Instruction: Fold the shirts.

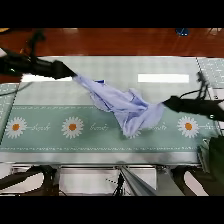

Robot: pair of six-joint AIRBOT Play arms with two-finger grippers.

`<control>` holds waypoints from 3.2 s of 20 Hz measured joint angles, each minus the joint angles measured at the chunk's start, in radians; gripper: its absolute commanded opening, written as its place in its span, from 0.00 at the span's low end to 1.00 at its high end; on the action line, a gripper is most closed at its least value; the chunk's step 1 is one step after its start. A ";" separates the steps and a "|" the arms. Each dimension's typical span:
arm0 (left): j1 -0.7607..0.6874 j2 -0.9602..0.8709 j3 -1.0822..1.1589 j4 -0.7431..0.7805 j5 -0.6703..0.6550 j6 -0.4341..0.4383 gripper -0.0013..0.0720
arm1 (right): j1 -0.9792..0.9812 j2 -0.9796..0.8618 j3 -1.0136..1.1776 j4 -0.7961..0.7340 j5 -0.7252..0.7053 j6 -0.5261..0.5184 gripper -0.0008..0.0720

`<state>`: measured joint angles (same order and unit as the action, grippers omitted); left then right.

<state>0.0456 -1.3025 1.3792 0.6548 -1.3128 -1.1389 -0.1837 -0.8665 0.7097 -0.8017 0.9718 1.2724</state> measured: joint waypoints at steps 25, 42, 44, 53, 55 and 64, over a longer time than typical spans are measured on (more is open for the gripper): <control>0.184 0.412 0.565 0.304 -0.131 -0.209 0.04 | -0.203 0.228 0.931 -0.354 0.416 0.177 0.04; 0.047 0.269 -0.385 0.288 0.010 -0.045 0.04 | 0.057 -0.608 0.942 -0.303 0.112 0.184 0.25; 0.043 0.246 -0.436 0.287 0.025 -0.035 0.04 | 0.061 -0.658 0.942 -0.309 0.160 0.182 0.66; 0.041 0.220 -0.495 0.288 0.048 -0.014 0.04 | -0.080 -0.554 0.906 -0.555 0.565 0.092 0.63; 0.041 0.219 -0.497 0.287 0.048 -0.010 0.04 | -0.155 -0.477 0.788 -0.544 0.592 0.106 0.64; 0.041 0.219 -0.498 0.288 0.046 0.000 0.04 | -0.279 -0.127 -0.038 -0.184 0.346 0.035 0.75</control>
<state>0.0868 -1.0840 0.8814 0.9424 -1.2671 -1.1393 -0.4629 -0.9939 0.6716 -0.9855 1.3182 1.3071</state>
